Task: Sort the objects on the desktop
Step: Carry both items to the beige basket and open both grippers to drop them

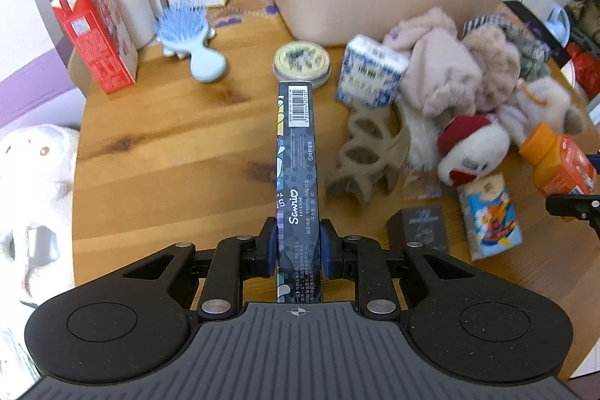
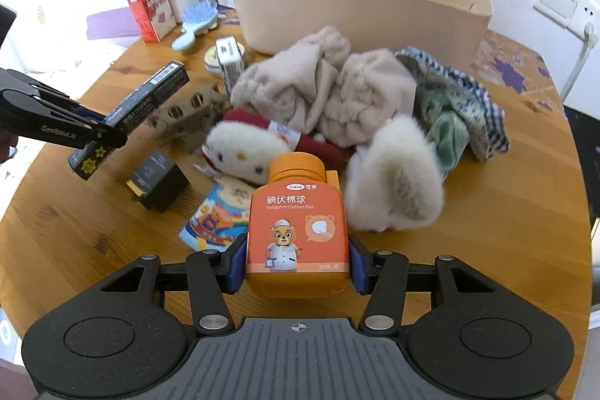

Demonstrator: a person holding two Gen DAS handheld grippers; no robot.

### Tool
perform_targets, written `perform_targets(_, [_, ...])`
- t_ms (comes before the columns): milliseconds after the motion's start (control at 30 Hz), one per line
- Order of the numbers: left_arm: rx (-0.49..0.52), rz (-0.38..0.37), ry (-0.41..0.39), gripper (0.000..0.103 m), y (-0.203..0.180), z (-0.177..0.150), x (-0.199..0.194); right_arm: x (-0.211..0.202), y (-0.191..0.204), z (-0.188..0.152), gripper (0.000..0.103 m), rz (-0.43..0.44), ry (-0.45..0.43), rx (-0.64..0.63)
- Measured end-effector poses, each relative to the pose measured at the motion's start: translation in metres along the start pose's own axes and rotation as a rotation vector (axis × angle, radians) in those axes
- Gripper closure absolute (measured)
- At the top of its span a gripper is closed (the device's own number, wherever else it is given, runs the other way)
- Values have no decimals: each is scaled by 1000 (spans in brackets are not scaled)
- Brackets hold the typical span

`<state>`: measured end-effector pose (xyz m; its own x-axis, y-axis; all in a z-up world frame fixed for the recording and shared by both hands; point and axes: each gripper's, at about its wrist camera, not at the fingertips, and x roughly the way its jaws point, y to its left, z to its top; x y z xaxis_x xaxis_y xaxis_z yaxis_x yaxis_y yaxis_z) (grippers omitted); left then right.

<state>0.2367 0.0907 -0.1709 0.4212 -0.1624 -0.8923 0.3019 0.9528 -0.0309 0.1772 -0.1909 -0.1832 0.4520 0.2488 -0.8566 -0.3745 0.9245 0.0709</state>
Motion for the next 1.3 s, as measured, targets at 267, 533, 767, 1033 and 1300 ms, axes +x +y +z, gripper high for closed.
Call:
perform_targets(267, [23, -31, -84, 80, -9, 30, -27, -31, -21, 16, 53, 0, -82, -15])
perform_targets(533, [28, -27, -166, 80, -15, 66, -55, -45, -41, 49, 53, -17, -162, -34])
perform_targets(767, [104, -23, -247, 80, -29, 112, -67, -48, -61, 81, 53, -40, -228, -59])
perform_targets(1033, [150, 8, -305, 80, -51, 169, -52, -42, -83, 122, 53, -75, -288, -97])
perform_targets(1300, [168, 47, -279, 80, -67, 213, -10, -21, -108, 165, 53, -111, -294, -114])
